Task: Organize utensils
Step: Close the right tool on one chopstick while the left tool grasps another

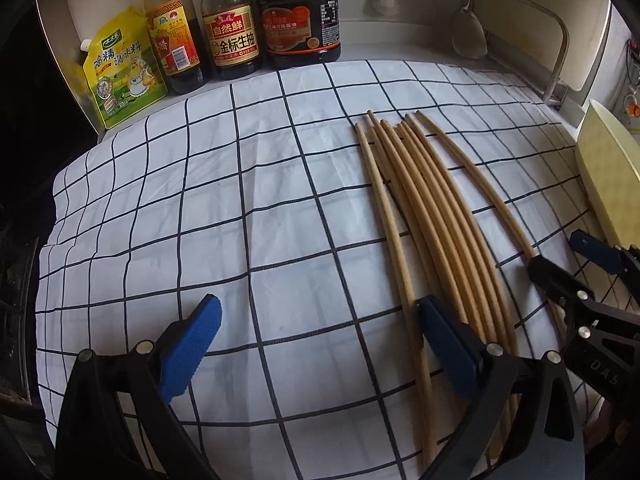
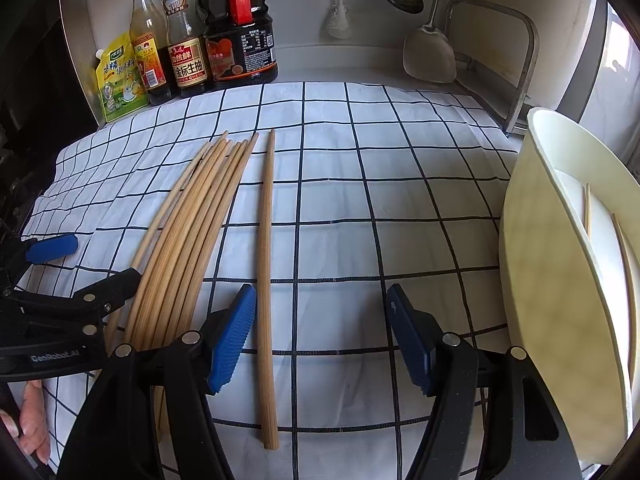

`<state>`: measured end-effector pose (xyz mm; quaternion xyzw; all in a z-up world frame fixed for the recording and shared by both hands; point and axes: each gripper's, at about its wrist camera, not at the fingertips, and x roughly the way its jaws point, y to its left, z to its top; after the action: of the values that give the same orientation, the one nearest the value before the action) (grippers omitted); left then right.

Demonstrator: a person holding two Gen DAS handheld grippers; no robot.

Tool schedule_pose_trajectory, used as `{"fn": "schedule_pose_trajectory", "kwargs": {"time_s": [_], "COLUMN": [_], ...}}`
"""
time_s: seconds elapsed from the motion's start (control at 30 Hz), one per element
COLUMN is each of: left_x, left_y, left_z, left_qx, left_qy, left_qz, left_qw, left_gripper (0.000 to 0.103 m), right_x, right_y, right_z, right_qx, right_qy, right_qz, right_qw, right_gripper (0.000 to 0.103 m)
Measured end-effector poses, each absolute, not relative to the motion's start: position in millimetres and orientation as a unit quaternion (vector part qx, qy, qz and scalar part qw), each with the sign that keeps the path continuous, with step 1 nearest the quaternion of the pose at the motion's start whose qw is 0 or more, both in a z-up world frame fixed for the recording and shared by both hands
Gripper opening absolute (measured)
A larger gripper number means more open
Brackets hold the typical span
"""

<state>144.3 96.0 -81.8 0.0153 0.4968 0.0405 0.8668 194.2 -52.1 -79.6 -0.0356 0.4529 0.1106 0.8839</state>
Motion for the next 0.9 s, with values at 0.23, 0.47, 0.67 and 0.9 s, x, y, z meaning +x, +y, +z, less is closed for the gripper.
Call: {"fn": "schedule_pose_trajectory", "kwargs": {"time_s": [0.23,0.47,0.67,0.9], "left_x": [146.3,160.7,165.7,158.8], "left_y": [104.7,105.3,113.7,105.3], "left_z": [-81.1,-82.2,-85.7,-80.3], "left_qx": [0.009,0.009,-0.028,-0.021], "left_qy": [0.496,0.494,0.5,0.481], "left_qz": [0.051,0.06,0.052,0.033], "left_qw": [0.867,0.867,0.864,0.876], "left_gripper": [0.097,0.097,0.098,0.065], "right_x": [197.7,204.2,208.1,205.1], "right_y": [-50.0,-43.5,-37.8,-27.0], "right_z": [-80.1,-80.5,-81.4,-78.5], "right_qx": [-0.042,-0.046,-0.047,-0.069], "right_qy": [0.456,0.455,0.449,0.436], "right_qz": [0.106,0.1,0.105,0.119], "right_qw": [0.883,0.884,0.886,0.889], "right_gripper": [0.065,0.065,0.063,0.007]}}
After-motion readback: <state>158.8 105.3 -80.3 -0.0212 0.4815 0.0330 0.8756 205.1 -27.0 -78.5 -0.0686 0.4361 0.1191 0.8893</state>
